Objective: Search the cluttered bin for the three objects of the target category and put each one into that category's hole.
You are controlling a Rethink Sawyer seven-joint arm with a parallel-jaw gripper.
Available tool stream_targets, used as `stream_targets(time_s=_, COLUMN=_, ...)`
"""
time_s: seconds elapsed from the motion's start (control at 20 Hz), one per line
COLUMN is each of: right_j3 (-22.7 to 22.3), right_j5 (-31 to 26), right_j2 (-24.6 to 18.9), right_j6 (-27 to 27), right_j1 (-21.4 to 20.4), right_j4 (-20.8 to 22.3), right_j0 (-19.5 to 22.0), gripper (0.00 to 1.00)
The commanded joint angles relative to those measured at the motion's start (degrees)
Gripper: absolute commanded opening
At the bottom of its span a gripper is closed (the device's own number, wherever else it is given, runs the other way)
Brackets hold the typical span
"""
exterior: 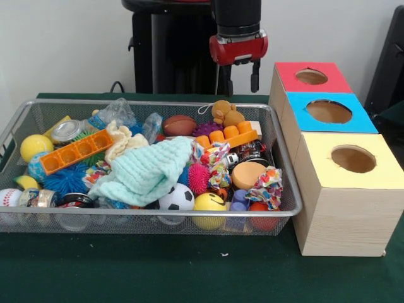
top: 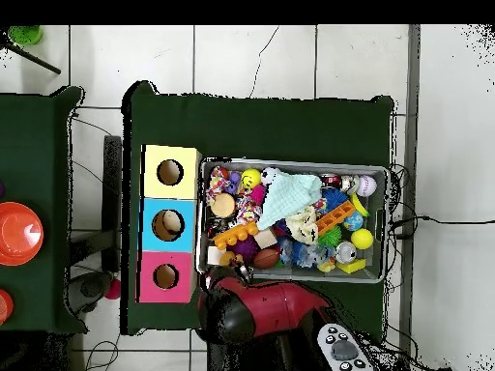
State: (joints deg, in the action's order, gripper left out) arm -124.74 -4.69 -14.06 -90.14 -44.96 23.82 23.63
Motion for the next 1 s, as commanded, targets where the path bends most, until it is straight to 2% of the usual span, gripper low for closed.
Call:
stream_targets(time_s=0.05, right_j3=6.8, right_j5=1.3, right_j2=0.6, right_j6=-3.9, right_j1=1.0, right_j4=3.4, right_j0=0.8, gripper=1.00)
stream_targets(time_s=0.6, right_j3=9.2, right_j5=3.2, right_j2=3.8, right_j6=-4.2, right_j1=2.8, right_j4=6.5, right_j0=-1.2, gripper=1.00)
stream_targets(time_s=1.0, right_j3=12.2, right_j5=7.6, right_j2=8.1, right_j6=-6.6, right_j1=7.2, right_j4=7.0, right_j0=-4.7, gripper=1.00)
